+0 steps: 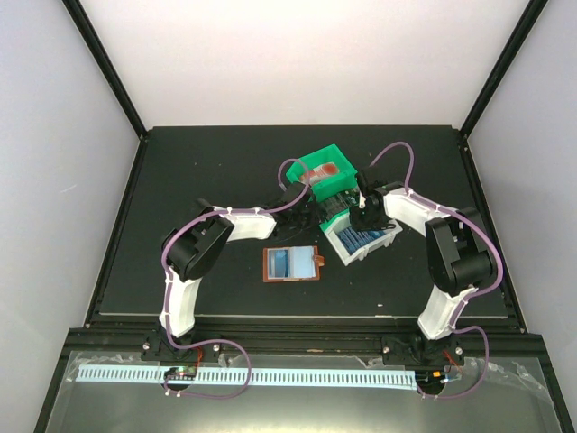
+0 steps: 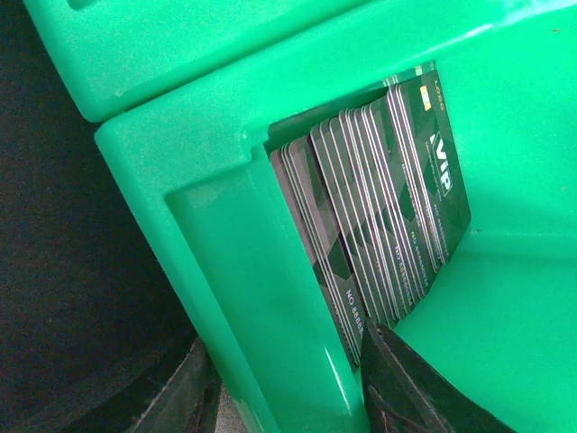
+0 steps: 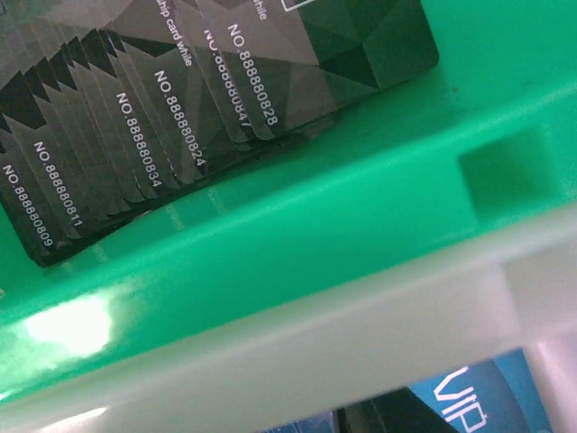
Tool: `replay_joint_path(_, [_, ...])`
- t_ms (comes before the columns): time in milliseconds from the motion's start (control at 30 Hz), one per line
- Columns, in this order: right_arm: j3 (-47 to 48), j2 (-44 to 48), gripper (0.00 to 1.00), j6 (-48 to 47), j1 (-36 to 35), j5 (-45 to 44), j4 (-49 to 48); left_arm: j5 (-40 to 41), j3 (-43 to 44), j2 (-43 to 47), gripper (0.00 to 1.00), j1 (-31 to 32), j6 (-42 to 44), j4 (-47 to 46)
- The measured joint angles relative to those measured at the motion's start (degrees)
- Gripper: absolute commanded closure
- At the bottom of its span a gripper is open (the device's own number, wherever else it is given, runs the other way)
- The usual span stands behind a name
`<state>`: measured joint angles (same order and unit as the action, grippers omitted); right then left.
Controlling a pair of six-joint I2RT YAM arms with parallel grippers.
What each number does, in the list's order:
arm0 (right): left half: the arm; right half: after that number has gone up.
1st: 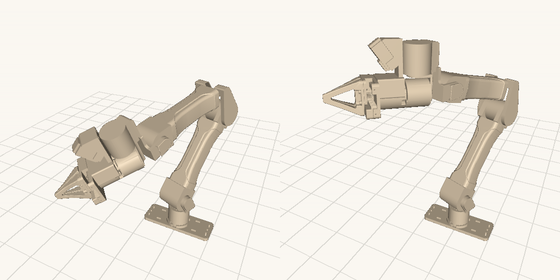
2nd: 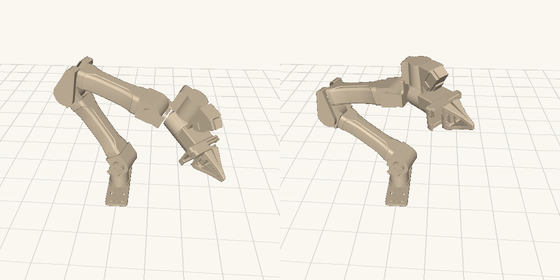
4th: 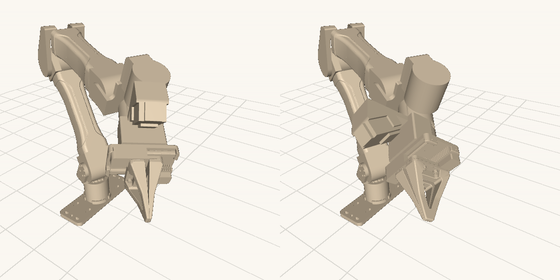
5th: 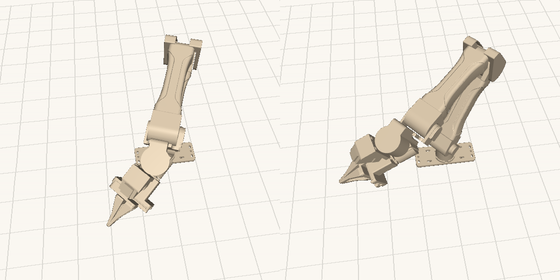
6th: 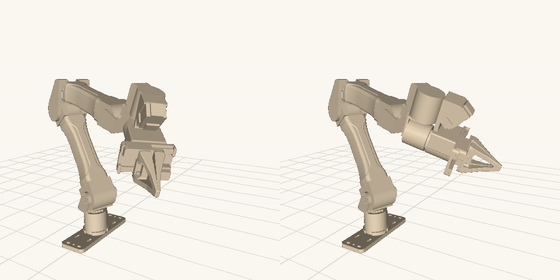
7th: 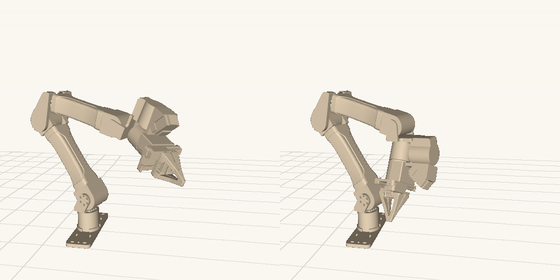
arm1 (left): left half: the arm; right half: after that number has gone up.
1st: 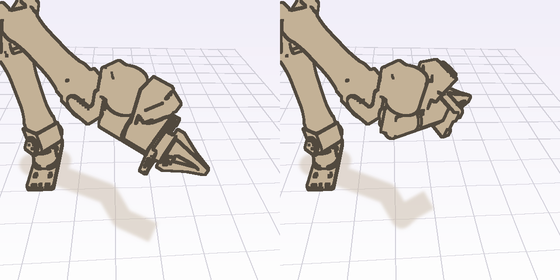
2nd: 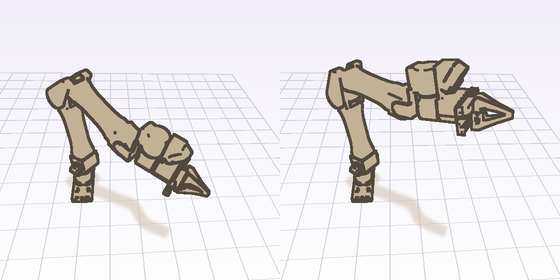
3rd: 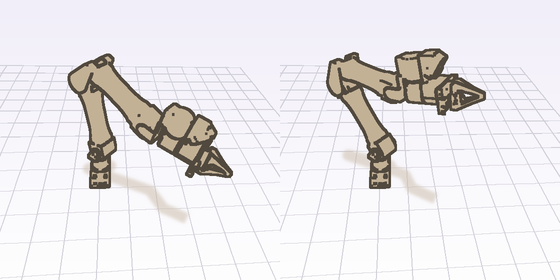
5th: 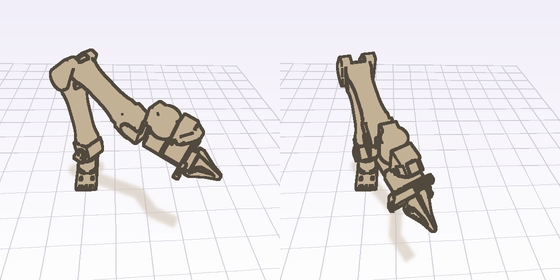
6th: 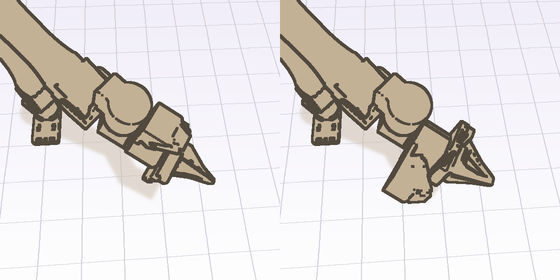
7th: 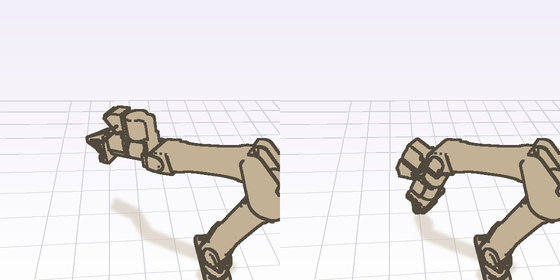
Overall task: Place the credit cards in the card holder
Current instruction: Pick up the credit card from the storage box.
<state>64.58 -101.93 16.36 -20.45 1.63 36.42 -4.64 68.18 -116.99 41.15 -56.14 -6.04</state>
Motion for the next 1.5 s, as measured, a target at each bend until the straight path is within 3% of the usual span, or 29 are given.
replay_joint_path(200, [0.02, 0.04, 0.86, 0.63, 0.00, -0.87, -0.13, 0.02, 0.00, 0.02, 0.58, -0.04, 0.00, 0.00])
replay_joint_path(367, [0.02, 0.02, 0.86, 0.59, -0.11, -3.76, 0.31, 0.02, 0.00, 0.02, 0.58, -0.04, -0.02, 0.00])
replay_joint_path(733, [0.57, -0.76, 0.65, -1.38, -0.22, -9.07, 1.38, 0.04, 0.00, 0.02, 0.58, -0.04, -0.04, 0.00])
replay_joint_path(1133, [1.09, -1.27, 0.78, -1.62, -2.19, -14.29, 1.97, 0.09, 0.00, 0.00, 0.58, -0.04, -0.04, 0.00])
replay_joint_path(1500, [1.09, 1.92, 0.79, -1.20, -2.60, -19.10, 2.73, 0.35, 0.04, -0.02, 0.58, -0.04, -0.13, 0.00])
